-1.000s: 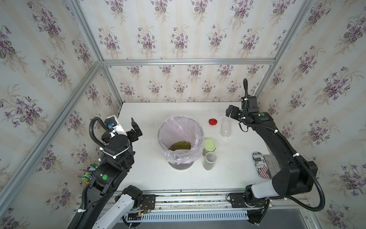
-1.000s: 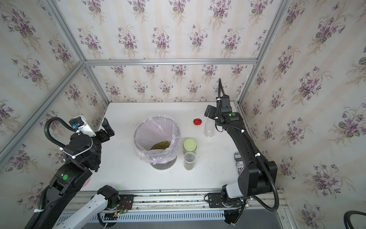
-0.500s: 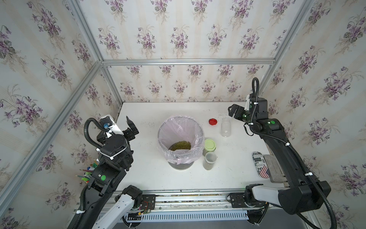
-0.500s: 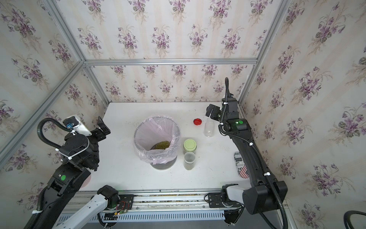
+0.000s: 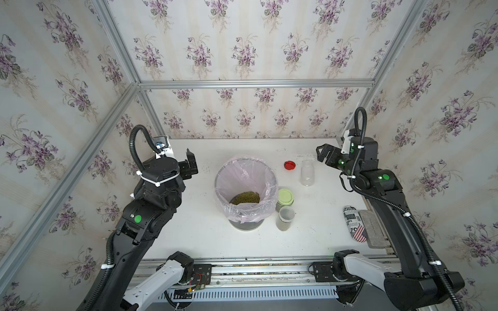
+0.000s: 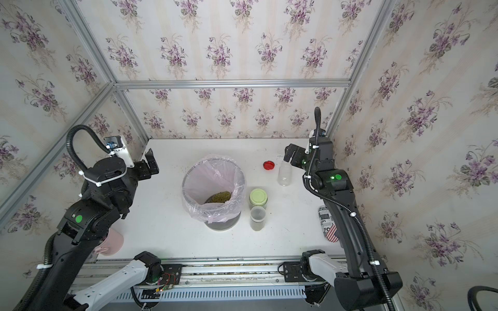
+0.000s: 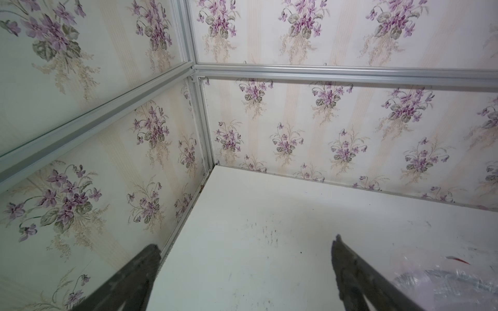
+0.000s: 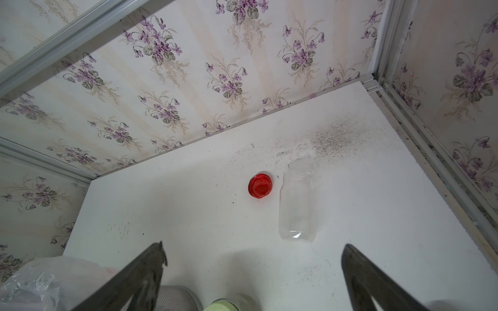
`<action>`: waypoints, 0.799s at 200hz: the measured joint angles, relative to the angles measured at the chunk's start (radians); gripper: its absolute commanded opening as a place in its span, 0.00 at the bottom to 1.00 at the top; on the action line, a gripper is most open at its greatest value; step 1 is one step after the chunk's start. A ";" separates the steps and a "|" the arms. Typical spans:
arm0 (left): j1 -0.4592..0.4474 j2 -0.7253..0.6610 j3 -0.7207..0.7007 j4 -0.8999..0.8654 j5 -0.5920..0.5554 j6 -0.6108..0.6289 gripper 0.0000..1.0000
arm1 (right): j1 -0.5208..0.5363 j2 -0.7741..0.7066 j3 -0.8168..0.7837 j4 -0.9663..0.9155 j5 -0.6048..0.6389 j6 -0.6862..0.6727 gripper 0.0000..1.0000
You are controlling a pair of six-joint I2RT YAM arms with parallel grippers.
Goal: Empty moldy mung beans from jars
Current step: Pick up the jar from the center of the board.
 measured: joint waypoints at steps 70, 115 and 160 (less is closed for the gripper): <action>0.000 0.101 0.093 -0.148 0.082 -0.039 1.00 | 0.104 0.028 0.069 -0.124 -0.025 -0.026 1.00; 0.009 0.160 0.196 -0.229 0.109 -0.075 1.00 | 0.196 0.114 0.101 -0.278 0.015 -0.032 0.96; 0.061 0.208 0.286 -0.304 0.172 -0.109 1.00 | 0.301 0.150 0.078 -0.374 0.021 -0.005 0.96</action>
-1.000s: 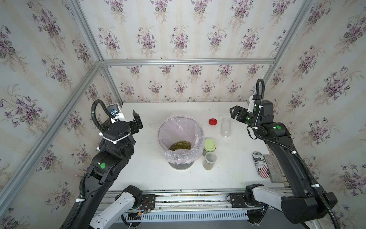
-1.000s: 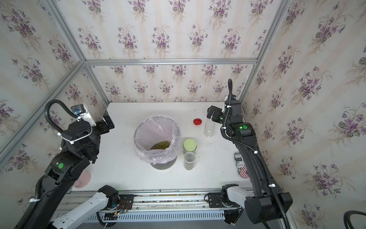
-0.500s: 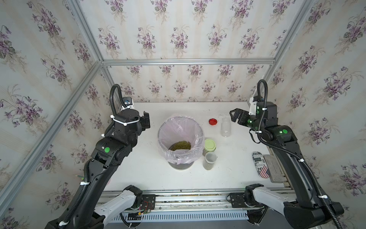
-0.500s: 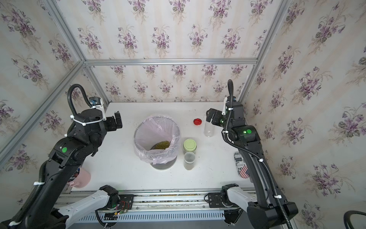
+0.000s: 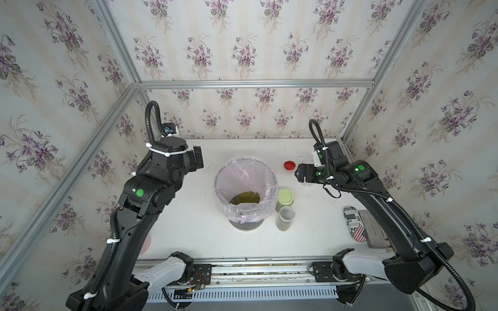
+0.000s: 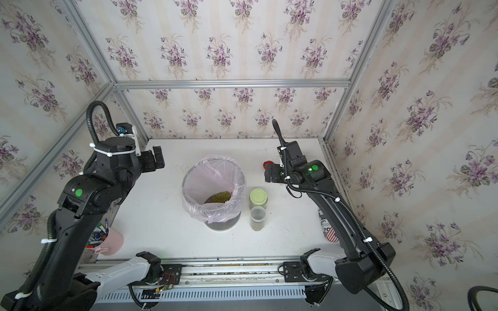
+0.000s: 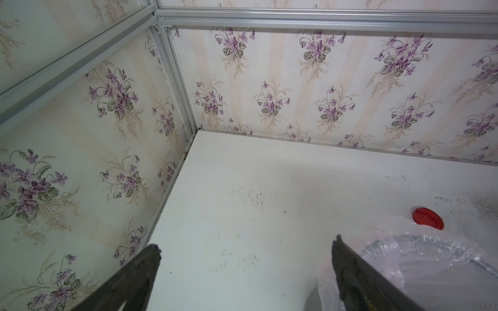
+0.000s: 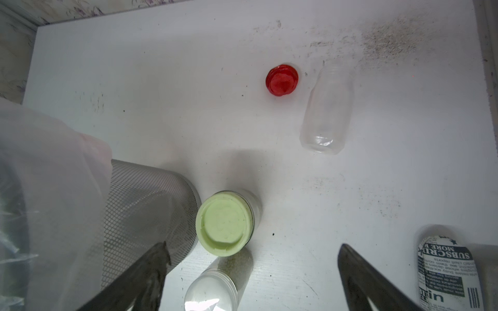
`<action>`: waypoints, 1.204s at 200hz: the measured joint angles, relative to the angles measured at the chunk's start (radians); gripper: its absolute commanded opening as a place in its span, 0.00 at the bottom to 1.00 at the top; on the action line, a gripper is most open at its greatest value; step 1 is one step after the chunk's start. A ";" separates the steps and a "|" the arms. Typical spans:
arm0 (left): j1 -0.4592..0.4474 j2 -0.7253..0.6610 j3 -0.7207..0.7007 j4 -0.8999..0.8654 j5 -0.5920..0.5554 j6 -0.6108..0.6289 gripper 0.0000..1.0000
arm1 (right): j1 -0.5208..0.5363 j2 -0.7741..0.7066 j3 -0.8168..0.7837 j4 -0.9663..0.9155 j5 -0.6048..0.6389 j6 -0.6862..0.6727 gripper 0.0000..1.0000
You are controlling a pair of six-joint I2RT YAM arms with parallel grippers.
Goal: Empty moldy mung beans from jars
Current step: Pick up the jar from the center of the board.
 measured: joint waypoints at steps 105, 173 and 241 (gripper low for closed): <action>0.046 0.064 0.043 -0.100 0.105 -0.043 1.00 | 0.232 -0.011 -0.160 -0.043 -0.020 0.148 0.92; 0.058 0.074 0.045 -0.126 0.141 -0.048 1.00 | 0.332 0.018 -0.193 -0.042 -0.002 0.225 0.93; 0.071 0.074 0.043 -0.134 0.148 -0.048 1.00 | 0.374 0.007 -0.278 -0.031 0.001 0.291 0.94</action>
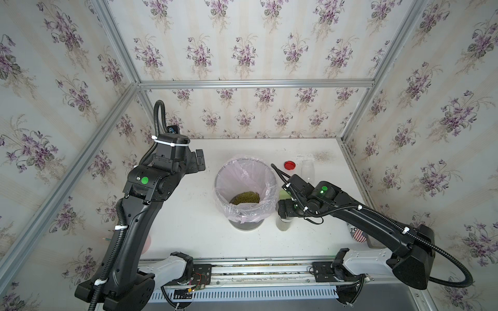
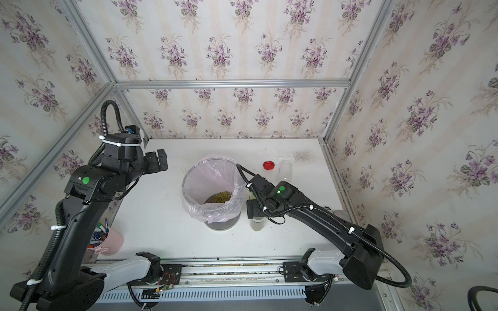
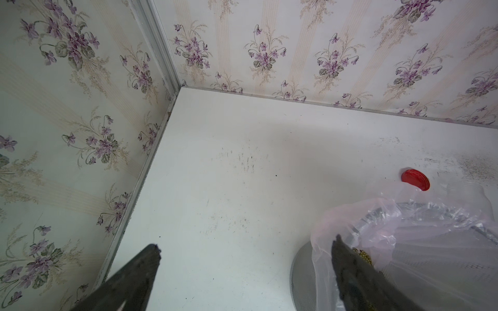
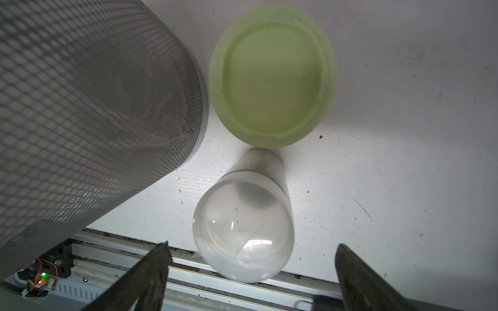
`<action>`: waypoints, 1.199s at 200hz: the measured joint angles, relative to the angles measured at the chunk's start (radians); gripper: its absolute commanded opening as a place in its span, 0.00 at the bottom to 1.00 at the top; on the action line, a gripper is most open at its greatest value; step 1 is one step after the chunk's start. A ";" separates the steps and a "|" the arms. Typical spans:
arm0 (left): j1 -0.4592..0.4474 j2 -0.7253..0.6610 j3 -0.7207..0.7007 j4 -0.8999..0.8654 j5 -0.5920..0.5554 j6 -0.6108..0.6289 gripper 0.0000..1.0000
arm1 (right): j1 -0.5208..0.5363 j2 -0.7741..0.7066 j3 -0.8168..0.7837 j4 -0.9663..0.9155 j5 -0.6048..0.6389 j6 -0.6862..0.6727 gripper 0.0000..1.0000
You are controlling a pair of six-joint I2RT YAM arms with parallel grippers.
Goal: Empty moldy mung beans from jars
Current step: Pick up the jar from the center of the board.
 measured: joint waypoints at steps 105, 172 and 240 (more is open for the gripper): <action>0.028 0.007 0.002 0.000 0.001 -0.003 1.00 | 0.018 0.034 -0.029 0.056 -0.003 0.029 0.94; 0.044 0.000 0.001 0.000 0.008 -0.003 1.00 | 0.018 0.060 -0.061 0.092 -0.003 0.029 0.92; 0.054 0.004 0.001 0.000 0.027 -0.003 1.00 | 0.018 0.072 -0.079 0.117 -0.003 0.029 0.90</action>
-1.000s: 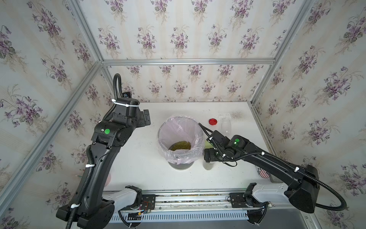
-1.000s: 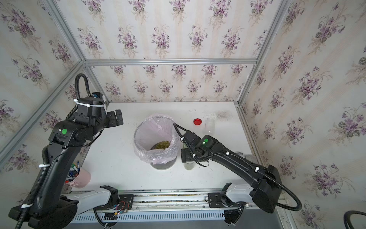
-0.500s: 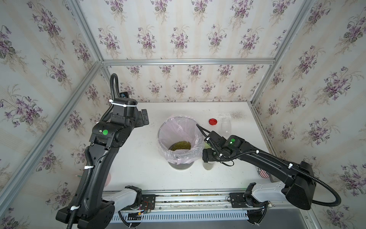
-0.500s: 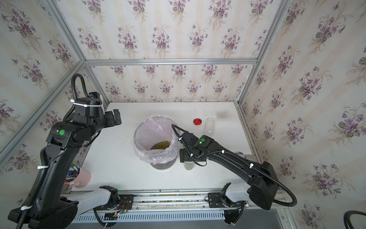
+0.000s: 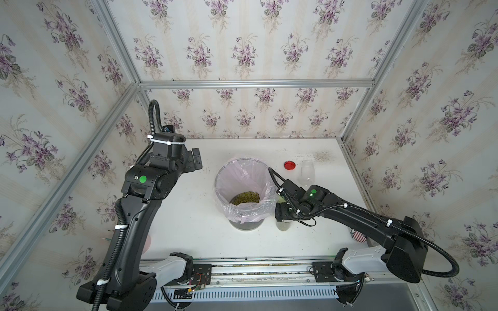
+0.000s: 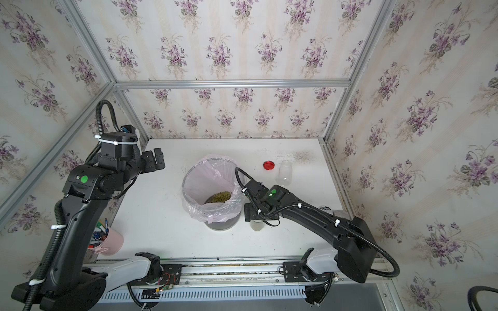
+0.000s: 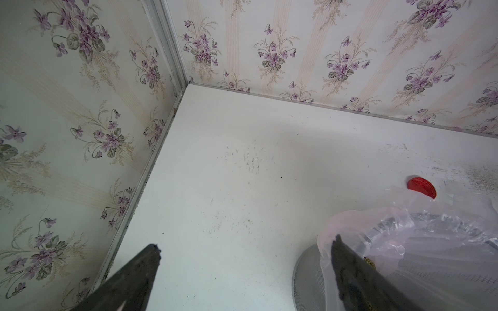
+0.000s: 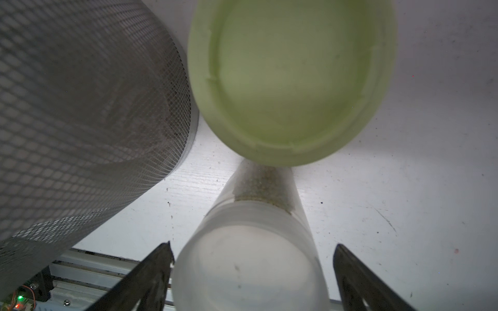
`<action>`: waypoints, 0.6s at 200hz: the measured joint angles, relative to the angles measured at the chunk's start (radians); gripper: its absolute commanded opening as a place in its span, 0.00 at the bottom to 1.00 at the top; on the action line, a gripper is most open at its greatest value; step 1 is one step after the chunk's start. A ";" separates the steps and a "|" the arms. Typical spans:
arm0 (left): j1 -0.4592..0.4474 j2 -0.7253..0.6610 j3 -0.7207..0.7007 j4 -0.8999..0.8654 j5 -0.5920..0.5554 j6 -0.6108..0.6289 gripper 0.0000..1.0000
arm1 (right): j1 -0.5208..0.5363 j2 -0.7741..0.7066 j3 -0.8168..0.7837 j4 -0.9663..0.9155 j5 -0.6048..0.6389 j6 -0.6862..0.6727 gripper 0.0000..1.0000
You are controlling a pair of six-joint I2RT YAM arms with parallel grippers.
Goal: Empty moldy mung beans from jars
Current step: Pick up the jar from the center of the board.
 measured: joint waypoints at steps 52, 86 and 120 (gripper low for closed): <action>0.005 0.002 -0.002 0.000 0.004 0.000 1.00 | 0.000 0.005 -0.011 0.014 0.000 0.000 0.87; 0.009 -0.004 -0.005 0.000 0.004 0.000 1.00 | 0.000 0.011 -0.012 0.020 0.000 -0.001 0.84; 0.010 -0.006 -0.007 0.000 0.004 0.000 1.00 | 0.000 0.013 -0.013 0.023 -0.001 -0.003 0.83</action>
